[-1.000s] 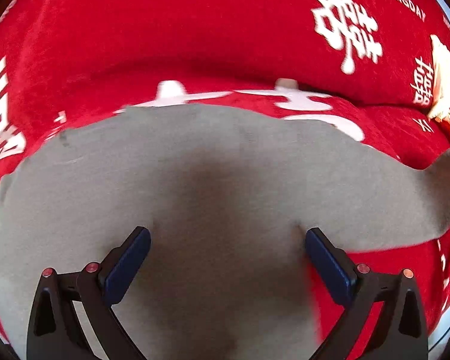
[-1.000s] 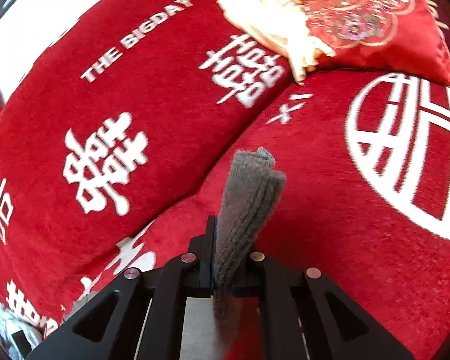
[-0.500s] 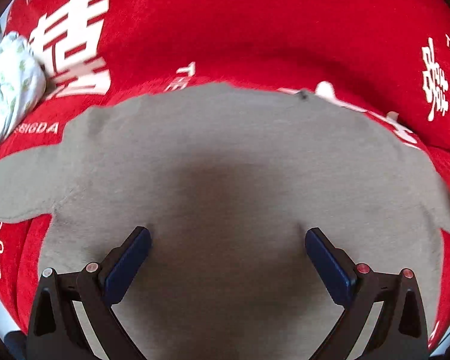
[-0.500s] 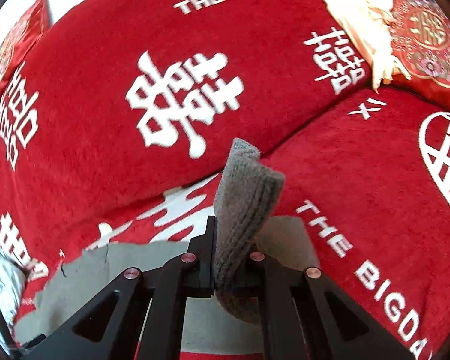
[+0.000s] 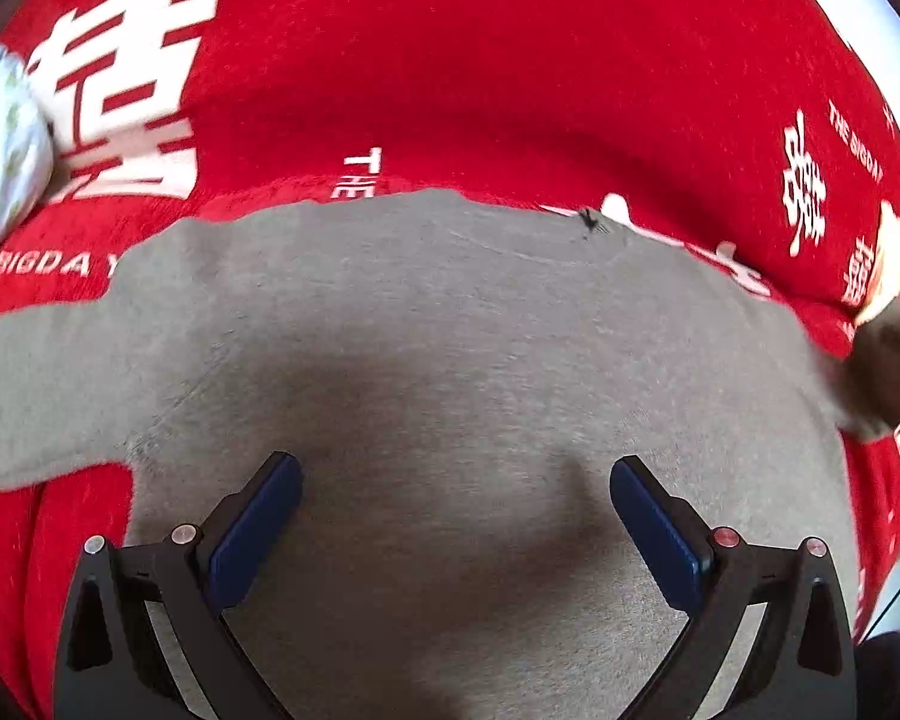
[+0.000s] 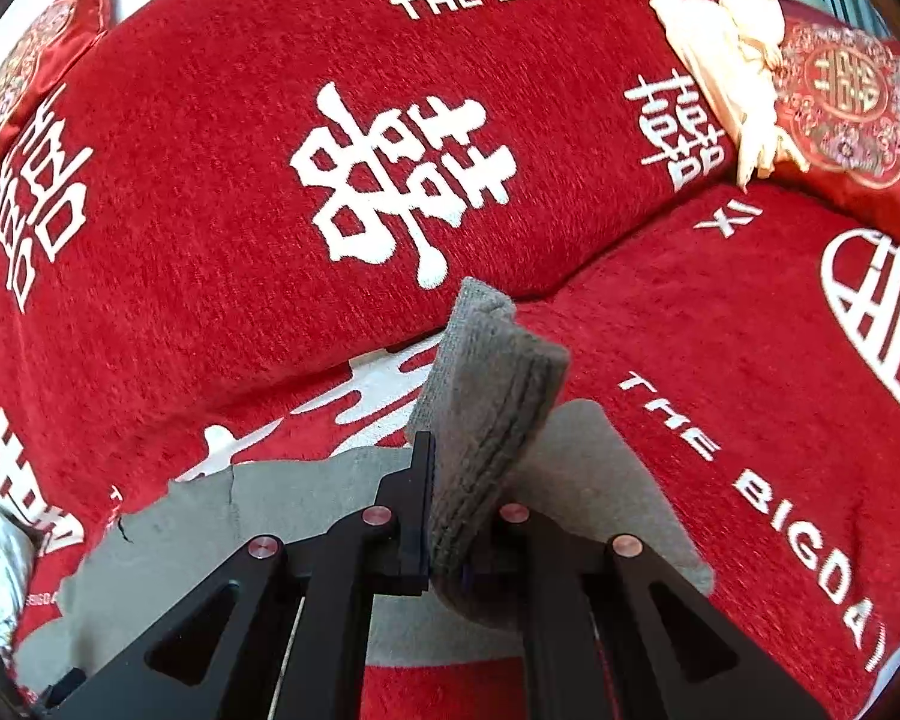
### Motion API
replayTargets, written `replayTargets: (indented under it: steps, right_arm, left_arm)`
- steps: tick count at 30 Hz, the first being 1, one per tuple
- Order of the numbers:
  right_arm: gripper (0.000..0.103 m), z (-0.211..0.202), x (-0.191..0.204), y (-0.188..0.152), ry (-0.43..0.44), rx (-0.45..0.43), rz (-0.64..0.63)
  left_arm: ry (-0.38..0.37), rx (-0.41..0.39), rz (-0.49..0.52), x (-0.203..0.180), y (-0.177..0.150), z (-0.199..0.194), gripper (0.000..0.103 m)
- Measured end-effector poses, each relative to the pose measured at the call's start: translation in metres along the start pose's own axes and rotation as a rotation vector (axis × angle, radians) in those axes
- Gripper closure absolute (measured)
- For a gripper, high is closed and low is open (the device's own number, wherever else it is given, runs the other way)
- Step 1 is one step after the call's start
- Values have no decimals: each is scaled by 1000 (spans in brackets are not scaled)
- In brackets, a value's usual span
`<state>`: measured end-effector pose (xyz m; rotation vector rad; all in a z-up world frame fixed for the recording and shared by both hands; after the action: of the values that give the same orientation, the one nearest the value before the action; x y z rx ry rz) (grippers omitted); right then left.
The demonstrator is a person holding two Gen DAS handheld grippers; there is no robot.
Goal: Fold small clothes
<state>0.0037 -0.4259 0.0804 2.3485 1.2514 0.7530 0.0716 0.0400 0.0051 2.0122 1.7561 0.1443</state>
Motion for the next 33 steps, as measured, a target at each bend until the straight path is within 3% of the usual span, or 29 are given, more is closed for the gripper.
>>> replayTargets:
  steps: [9, 20, 23, 28, 33]
  right_arm:
    - [96, -19, 51, -7, -84, 0, -49]
    - [96, -23, 133, -12, -50, -17, -147]
    - [96, -23, 155, -16, -24, -17, -183]
    - [96, -17, 182, -24, -3, -11, -238]
    - [96, -8, 200, -31, 10, 8, -269]
  left_arm:
    - [50, -6, 14, 5, -9, -11, 0]
    - [37, 0, -153, 60, 1, -25, 0]
    - [68, -14, -224, 85, 4, -31, 0]
    - [132, -42, -423, 145, 2, -45, 0]
    - [304, -97, -598, 200, -4, -70, 0]
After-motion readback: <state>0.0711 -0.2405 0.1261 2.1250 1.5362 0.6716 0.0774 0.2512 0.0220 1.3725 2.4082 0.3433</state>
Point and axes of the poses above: each gripper's, at about its wrist camera, not at the fingertips, and z roughly the way its jaws point, x to its left, y to its top, the point moved 1 cm from there along z, roughly the way its jaws point, and after that the axes turned 11 degrees about x, right-handed, at the moved point
